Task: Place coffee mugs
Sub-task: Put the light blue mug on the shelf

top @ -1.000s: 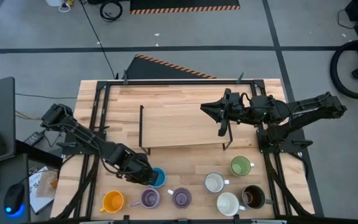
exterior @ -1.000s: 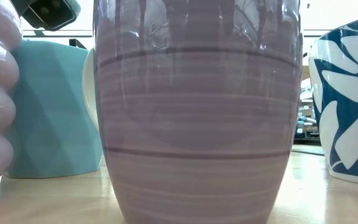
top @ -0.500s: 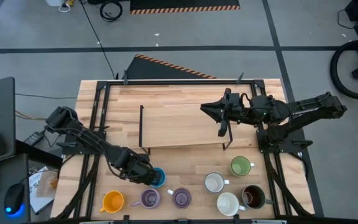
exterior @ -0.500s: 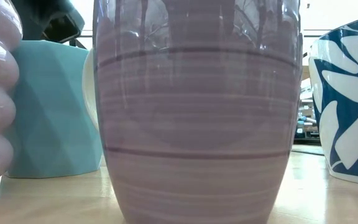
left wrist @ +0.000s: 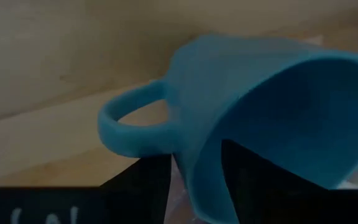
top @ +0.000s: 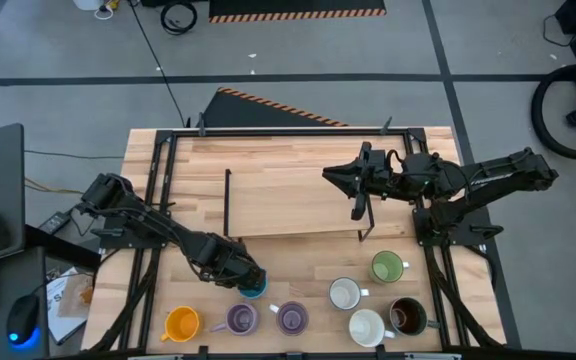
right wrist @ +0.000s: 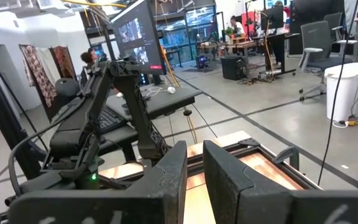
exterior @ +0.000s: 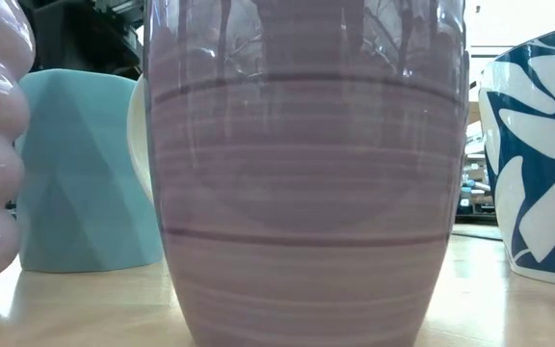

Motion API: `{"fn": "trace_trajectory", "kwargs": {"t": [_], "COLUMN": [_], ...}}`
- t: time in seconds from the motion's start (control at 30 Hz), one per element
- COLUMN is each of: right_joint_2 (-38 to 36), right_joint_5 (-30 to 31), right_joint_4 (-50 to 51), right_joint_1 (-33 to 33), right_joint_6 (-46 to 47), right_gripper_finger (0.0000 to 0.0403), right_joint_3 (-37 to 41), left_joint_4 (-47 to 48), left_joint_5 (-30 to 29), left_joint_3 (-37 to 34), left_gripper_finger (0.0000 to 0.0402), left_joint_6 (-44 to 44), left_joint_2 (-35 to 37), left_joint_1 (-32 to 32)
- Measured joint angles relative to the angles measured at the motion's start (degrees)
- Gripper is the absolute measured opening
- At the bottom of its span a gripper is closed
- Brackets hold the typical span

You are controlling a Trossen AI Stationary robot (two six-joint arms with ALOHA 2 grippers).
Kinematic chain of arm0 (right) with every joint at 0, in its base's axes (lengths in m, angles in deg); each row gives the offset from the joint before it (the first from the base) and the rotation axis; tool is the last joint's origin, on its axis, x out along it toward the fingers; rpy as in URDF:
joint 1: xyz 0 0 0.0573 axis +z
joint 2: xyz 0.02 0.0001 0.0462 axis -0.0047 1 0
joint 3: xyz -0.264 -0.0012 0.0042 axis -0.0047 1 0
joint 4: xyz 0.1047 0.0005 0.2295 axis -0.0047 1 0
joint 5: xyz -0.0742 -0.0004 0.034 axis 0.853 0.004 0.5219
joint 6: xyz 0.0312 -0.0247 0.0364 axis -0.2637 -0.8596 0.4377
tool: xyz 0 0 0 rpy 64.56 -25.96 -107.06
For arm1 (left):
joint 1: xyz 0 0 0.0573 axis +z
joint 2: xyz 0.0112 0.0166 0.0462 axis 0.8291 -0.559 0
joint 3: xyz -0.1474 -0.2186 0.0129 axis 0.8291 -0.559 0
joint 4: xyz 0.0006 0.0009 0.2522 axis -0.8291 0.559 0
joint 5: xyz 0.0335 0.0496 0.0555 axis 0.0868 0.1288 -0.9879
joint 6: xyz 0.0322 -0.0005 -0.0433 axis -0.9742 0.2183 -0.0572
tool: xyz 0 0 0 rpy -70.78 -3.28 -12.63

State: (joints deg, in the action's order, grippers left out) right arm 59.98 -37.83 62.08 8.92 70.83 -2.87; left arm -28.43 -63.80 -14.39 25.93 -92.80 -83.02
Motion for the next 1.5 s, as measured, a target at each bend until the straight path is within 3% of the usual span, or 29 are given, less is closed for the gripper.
{"fn": "trace_trajectory", "kwargs": {"t": [0.63,1.13,1.5], "right_joint_2": [-0.01,-0.01,0.00], "right_joint_5": [0.00,0.02,0.10], "right_joint_4": [0.02,0.02,0.60], "right_joint_1": [-0.02,-0.02,-0.02], "right_joint_6": [-1.98,-1.96,-0.45], "right_gripper_finger": [0.0059,0.0059,0.0059], "right_joint_3": [0.00,0.00,0.00], "left_joint_4": [0.84,1.03,1.79], "left_joint_5": [2.08,0.78,1.02], "left_joint_3": [0.00,0.04,0.09], "left_gripper_finger": [0.0039,0.0031,0.0031], "left_joint_6": [-6.94,-11.62,-17.55], "left_joint_2": [0.00,1.01,7.09], "left_joint_1": [2.21,2.48,3.85]}}
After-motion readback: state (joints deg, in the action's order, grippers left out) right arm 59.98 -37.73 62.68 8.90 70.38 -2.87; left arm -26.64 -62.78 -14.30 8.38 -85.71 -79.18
